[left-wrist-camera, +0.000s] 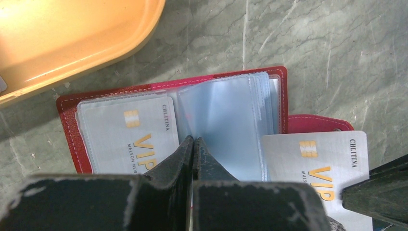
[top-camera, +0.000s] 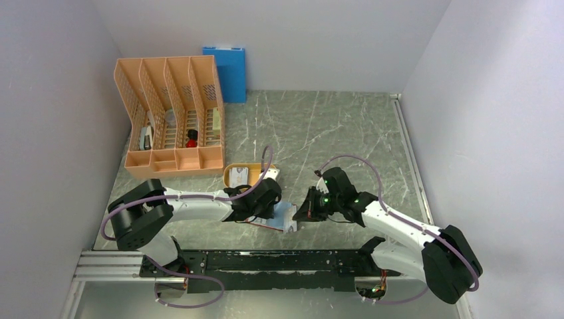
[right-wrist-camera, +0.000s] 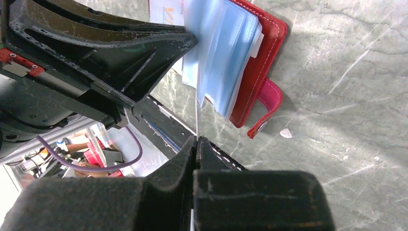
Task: Put the credit cards into the card holder
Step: Turn over the card slot in the card holder.
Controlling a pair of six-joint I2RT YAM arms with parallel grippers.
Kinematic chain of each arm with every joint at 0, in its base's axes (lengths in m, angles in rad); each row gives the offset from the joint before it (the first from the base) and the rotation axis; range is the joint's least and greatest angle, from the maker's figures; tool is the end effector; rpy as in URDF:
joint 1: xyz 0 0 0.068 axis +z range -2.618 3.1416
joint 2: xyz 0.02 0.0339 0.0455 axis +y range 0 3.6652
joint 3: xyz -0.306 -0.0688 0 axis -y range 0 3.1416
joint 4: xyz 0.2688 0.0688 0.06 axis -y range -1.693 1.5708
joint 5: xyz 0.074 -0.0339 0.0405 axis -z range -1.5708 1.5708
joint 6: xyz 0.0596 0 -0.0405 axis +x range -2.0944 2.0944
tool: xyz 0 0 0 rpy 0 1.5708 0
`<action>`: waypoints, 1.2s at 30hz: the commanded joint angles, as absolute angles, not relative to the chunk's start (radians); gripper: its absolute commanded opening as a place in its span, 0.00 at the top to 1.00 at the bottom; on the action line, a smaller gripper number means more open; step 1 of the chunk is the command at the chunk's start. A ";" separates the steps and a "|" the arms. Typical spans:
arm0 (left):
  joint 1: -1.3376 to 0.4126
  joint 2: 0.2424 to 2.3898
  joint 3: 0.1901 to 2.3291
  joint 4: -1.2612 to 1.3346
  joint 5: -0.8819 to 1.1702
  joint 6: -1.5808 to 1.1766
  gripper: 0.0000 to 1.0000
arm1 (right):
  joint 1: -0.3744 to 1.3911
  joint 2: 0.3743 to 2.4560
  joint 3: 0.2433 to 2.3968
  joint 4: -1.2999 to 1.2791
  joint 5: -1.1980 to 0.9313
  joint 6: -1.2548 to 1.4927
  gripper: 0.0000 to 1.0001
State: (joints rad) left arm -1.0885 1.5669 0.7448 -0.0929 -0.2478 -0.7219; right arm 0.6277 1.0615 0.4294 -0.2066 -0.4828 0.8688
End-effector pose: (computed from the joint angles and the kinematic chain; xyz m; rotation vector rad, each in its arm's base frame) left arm 0.1642 -0.2821 0.1590 0.3525 2.4844 -0.4780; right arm 0.1520 0.1445 0.1760 0.0711 2.6867 1.1806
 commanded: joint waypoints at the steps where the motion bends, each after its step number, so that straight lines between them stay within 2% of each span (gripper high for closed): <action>1: -1.091 1.558 0.729 -0.112 -0.284 -0.722 0.95 | 0.620 1.065 0.409 -0.189 -0.498 0.882 1.00; 21: -1.091 1.553 0.727 -0.107 -0.281 -0.724 0.95 | 0.616 1.102 0.386 -0.127 -0.542 0.909 1.00; 34: -1.091 1.468 0.782 -0.166 -0.267 -0.714 0.95 | 0.616 1.251 0.431 -0.014 -0.586 0.892 1.00; 36: -1.091 1.440 0.798 -0.188 -0.264 -0.711 0.90 | 0.615 1.254 0.441 -0.016 -0.586 0.885 1.00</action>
State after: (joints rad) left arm -1.0885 1.5066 0.7452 -0.1474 -0.2493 -0.7212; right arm 0.6220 1.2469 0.4042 -0.0559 -0.5690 0.9028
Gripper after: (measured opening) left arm 0.064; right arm 0.009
